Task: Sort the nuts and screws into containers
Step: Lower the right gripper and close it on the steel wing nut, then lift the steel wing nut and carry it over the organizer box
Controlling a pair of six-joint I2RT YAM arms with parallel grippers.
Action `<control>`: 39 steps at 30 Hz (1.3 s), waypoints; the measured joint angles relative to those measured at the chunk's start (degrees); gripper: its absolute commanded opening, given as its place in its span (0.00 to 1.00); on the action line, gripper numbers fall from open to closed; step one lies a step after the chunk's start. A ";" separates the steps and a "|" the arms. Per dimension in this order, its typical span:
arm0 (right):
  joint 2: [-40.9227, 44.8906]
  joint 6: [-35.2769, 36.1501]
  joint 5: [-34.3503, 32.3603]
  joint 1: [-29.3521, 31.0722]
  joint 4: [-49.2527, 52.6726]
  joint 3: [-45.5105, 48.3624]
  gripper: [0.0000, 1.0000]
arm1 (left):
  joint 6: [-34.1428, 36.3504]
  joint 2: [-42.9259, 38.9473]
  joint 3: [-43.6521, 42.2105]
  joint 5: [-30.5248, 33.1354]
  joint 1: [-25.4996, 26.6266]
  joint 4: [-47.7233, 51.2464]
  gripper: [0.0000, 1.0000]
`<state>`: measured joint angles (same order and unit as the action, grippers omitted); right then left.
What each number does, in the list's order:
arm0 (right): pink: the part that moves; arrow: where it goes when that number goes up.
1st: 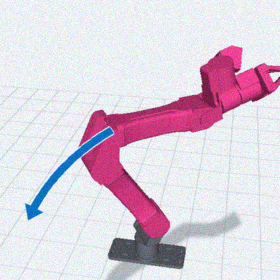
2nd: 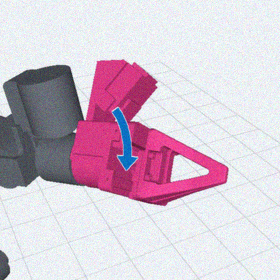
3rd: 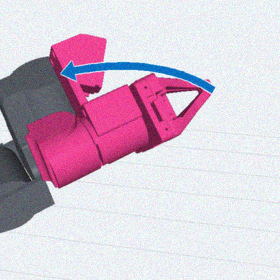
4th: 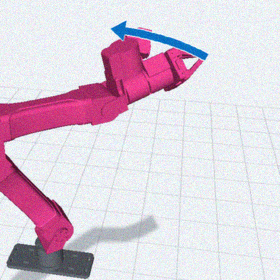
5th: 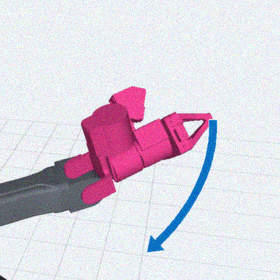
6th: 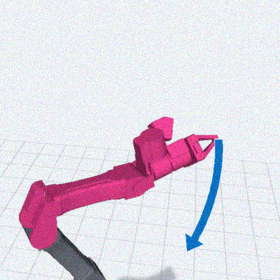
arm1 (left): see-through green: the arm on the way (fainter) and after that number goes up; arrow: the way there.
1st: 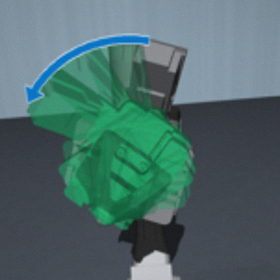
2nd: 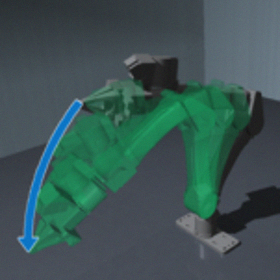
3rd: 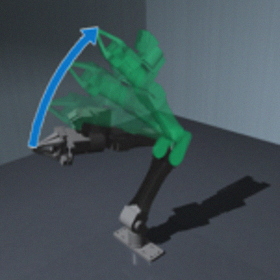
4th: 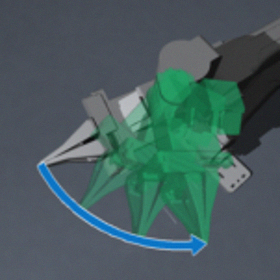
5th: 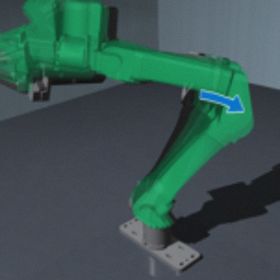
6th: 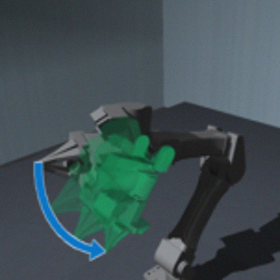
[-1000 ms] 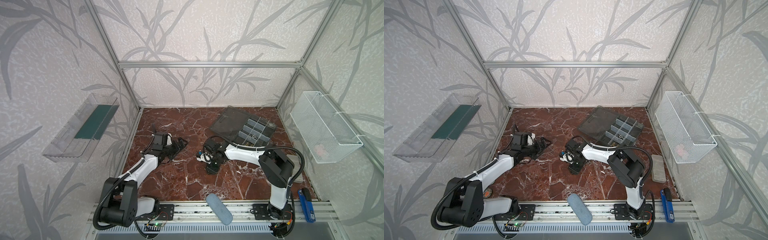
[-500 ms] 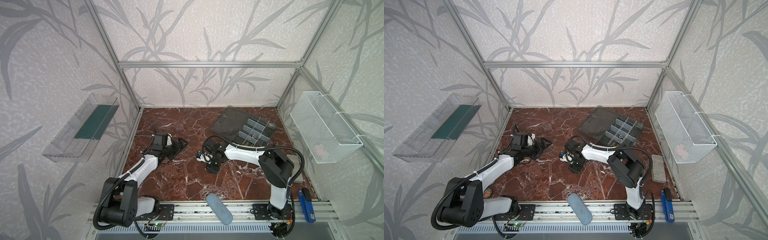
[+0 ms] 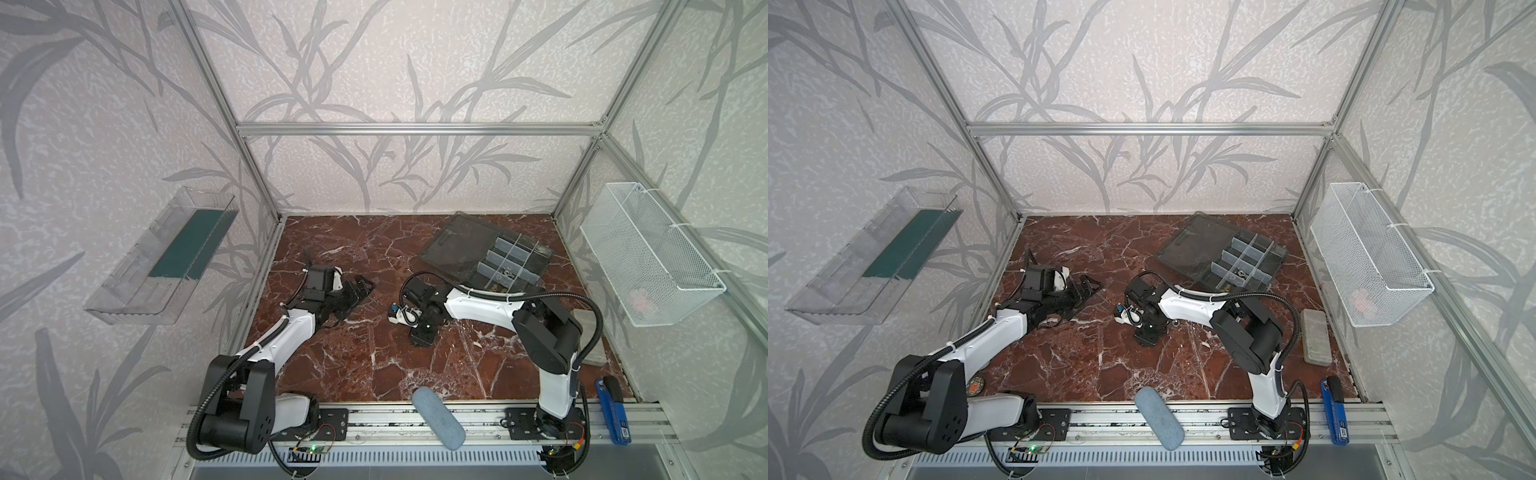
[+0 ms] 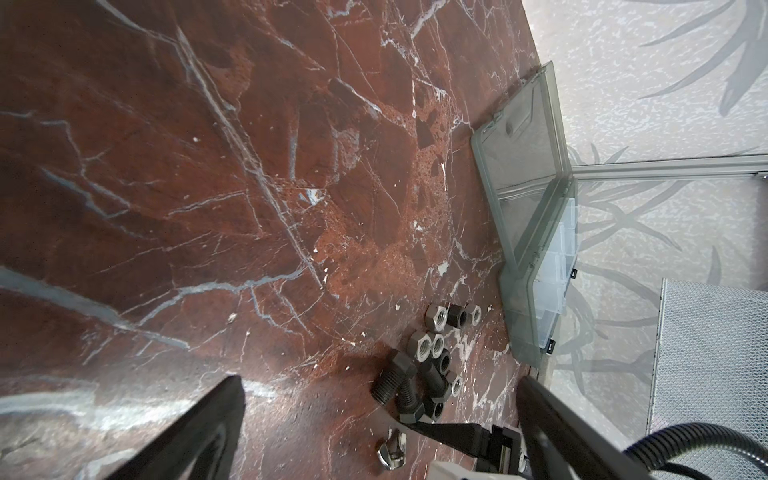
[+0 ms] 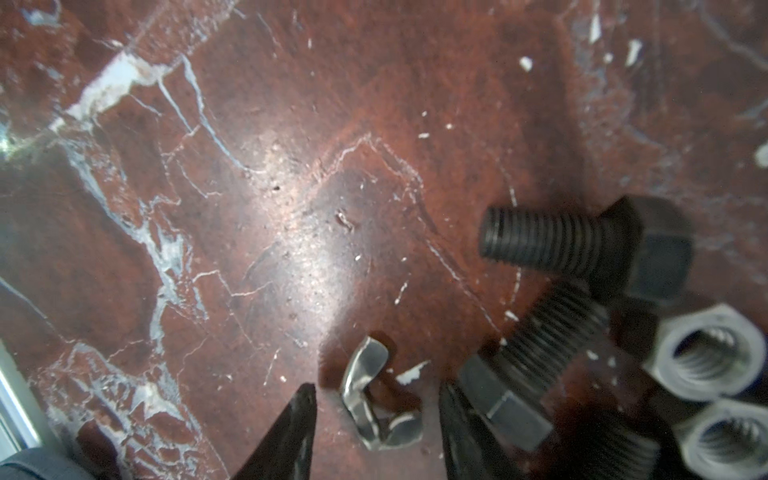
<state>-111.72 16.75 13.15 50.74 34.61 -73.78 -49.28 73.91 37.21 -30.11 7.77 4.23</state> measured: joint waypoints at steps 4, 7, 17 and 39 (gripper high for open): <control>-0.24 0.07 0.00 0.15 -0.04 -0.15 0.34 | 0.00 0.00 0.00 0.00 0.00 -0.02 0.99; -0.35 0.09 -0.02 0.24 0.04 -0.24 0.31 | 0.00 0.00 0.00 0.00 -0.02 -0.02 0.99; -0.44 0.02 -0.20 0.26 0.44 -0.35 0.22 | 0.00 0.00 -0.31 0.00 -0.04 -0.26 1.00; 5.84 -2.34 1.14 -4.11 -0.02 2.03 0.00 | 0.02 -1.09 -1.07 0.02 -0.42 -0.17 0.99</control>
<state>-105.89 14.41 14.28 46.63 34.59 -71.75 -49.25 72.82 36.14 -30.09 7.35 4.05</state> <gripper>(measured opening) 0.077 0.995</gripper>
